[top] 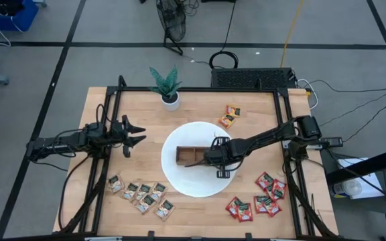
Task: Pick & Place Tea
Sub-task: Put the yellow tea bag into the right section of the wooden organizer
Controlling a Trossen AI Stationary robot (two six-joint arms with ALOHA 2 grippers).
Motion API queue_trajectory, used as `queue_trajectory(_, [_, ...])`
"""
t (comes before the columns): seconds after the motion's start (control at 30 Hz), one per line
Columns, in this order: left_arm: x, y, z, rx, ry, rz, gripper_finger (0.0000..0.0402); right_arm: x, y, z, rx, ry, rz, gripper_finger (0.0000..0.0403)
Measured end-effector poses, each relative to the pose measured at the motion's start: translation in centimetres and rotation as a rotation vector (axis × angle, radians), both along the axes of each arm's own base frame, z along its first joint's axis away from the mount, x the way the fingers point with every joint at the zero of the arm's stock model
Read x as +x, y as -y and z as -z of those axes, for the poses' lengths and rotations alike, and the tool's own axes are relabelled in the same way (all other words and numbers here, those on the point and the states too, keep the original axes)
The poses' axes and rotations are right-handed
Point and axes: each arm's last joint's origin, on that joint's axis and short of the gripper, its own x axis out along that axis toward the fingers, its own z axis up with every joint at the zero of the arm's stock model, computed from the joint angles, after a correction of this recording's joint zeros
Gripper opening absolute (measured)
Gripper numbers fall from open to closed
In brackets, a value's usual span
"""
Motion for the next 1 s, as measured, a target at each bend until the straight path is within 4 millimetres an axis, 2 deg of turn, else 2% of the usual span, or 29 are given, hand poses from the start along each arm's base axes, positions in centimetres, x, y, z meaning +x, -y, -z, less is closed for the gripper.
queue_trajectory(0.47, [0.0,0.0,0.0,0.0,0.0,0.0,0.0157,-0.2,-1.4,-0.6,-0.224,0.088,0.02,0.0])
queue_trajectory(0.77, [0.0,0.0,0.0,0.0,0.0,0.0,0.0157,0.0,-2.0,-1.2,-0.181,0.143,0.006,0.0])
queue_trajectory(0.9, [0.0,0.0,0.0,0.0,0.0,0.0,0.0157,-0.4,-2.3,-2.5,-0.17,0.178,0.002,0.0])
queue_trajectory(1.0, [0.0,0.0,0.0,0.0,0.0,0.0,0.0157,-1.2,-2.3,-4.5,-0.165,0.22,0.005,0.0])
